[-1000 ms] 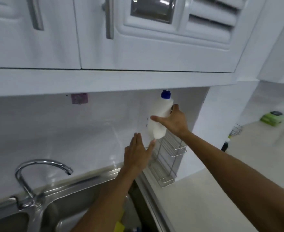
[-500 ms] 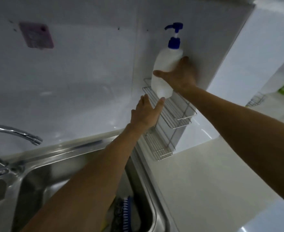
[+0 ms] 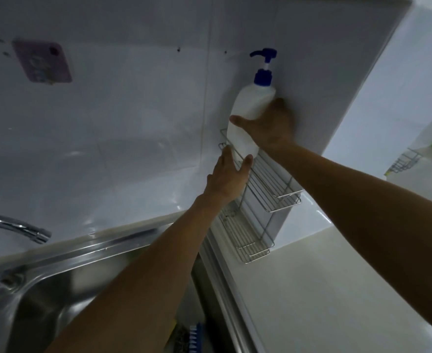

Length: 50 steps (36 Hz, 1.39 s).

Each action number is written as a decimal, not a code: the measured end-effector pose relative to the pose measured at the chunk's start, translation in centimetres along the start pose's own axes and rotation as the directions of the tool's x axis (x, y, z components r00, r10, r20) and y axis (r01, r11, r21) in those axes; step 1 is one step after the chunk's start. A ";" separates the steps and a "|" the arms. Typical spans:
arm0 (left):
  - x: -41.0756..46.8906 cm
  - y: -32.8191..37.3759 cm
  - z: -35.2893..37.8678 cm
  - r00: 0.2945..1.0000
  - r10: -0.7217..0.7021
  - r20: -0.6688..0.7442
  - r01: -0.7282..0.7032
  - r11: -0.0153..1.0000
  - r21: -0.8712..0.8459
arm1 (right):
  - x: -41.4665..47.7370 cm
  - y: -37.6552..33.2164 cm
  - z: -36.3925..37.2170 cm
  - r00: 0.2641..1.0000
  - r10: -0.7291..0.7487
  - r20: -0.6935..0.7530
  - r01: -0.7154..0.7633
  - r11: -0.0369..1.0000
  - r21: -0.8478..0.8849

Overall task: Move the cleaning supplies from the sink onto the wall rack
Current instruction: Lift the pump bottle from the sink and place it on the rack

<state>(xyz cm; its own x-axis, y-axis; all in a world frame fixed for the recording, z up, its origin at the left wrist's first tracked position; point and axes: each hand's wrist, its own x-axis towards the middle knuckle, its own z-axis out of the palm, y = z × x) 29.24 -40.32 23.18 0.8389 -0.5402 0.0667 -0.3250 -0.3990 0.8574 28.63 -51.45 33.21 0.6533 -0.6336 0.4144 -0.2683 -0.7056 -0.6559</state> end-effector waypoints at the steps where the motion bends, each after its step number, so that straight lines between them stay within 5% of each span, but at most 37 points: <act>1: 0.0 0.0 0.0 1.000 0.005 0.003 -0.005 1.000 -0.004 | 0.0 0.0 0.2 1.000 0.000 -0.005 0.001 1.000 0.009; 14: 0.3 -0.3 -1.0 0.999 -0.008 0.048 0.006 0.998 0.057 | -0.3 -0.9 2.8 0.993 0.061 -0.100 -0.062 0.998 -0.004; 30: -2.1 0.4 -3.0 1.000 -0.004 0.026 -0.003 0.964 0.265 | -2.7 -0.3 1.7 0.994 0.105 -0.034 -0.106 0.994 -0.039; 36: -6.4 -0.4 -7.0 0.998 0.014 -0.068 0.022 0.864 0.503 | -7.7 -1.8 0.5 0.971 -0.212 -0.113 0.176 0.948 -0.264; 42: -13.6 -5.0 -11.8 0.988 -0.004 -0.156 0.109 0.735 0.669 | -16.0 -3.9 3.2 0.904 -0.427 0.020 0.423 0.886 -0.191; 50: -27.1 -15.9 -15.1 0.963 -0.173 -0.208 0.270 0.607 0.747 | -29.7 -3.8 10.1 0.871 -0.372 0.320 0.390 0.921 0.009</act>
<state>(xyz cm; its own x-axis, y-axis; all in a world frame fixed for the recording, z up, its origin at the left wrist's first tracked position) 18.28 -8.17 15.43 0.9546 -0.2972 0.0218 -0.2968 -0.9419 0.1573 17.37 -26.80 17.02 0.8957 -0.1878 0.4030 0.0143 -0.8938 -0.4483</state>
